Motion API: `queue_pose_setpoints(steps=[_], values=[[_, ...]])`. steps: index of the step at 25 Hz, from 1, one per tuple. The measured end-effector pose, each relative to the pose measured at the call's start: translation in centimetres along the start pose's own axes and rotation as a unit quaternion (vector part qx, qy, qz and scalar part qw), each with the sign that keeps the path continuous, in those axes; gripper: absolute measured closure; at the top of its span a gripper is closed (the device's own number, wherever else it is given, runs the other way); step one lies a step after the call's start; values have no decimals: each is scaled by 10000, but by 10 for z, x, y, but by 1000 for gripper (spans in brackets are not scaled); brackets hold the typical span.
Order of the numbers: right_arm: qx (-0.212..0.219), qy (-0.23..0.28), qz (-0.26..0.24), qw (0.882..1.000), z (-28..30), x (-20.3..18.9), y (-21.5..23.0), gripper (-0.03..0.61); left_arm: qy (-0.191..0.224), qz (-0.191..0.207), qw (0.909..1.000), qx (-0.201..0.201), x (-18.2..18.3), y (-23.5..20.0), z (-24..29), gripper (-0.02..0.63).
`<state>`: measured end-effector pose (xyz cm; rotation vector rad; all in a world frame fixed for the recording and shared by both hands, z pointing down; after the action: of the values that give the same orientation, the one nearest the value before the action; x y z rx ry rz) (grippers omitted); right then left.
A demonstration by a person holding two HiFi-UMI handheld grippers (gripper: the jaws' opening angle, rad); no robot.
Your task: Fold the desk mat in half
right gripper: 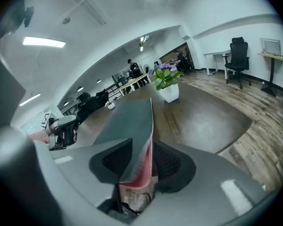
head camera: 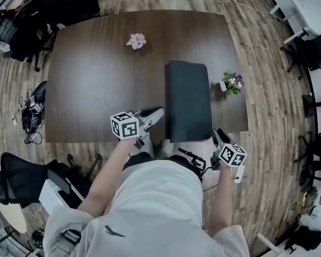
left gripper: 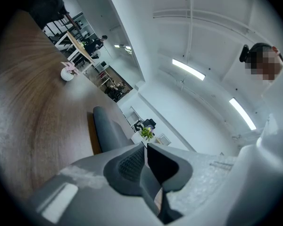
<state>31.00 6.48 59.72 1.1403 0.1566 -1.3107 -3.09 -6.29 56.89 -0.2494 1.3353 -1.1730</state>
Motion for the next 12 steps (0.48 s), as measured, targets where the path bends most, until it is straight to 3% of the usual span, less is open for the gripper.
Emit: queue_pose_setpoints(steps=[4,7,9,12], values=[[210,486,-483,9974,-24,21,-25,460,314,303,9989,175,7,0,-19,589],[254,829,-1125,9899,-32,48,-53,512,912,793,9914,495,22,4,-48,589],[232,1135,-1625,9799,-34,66,-73,566,1406,1291,9780,837,32,7,-72,601],[354,1643,-2041,9644,-31,93,-97,578,1991,2007,9496,1355,43,15,-104,604]])
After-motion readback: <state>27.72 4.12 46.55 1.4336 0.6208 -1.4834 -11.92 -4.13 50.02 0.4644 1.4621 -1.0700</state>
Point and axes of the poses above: the fingertips, and each gripper's own axes: z forward along the fingers, y to its right, x out of its top, the point moved 7 cm from there along -z, backward along the fingers, and after that the axes turned 13 degrees about x, right-handed, at the moved point
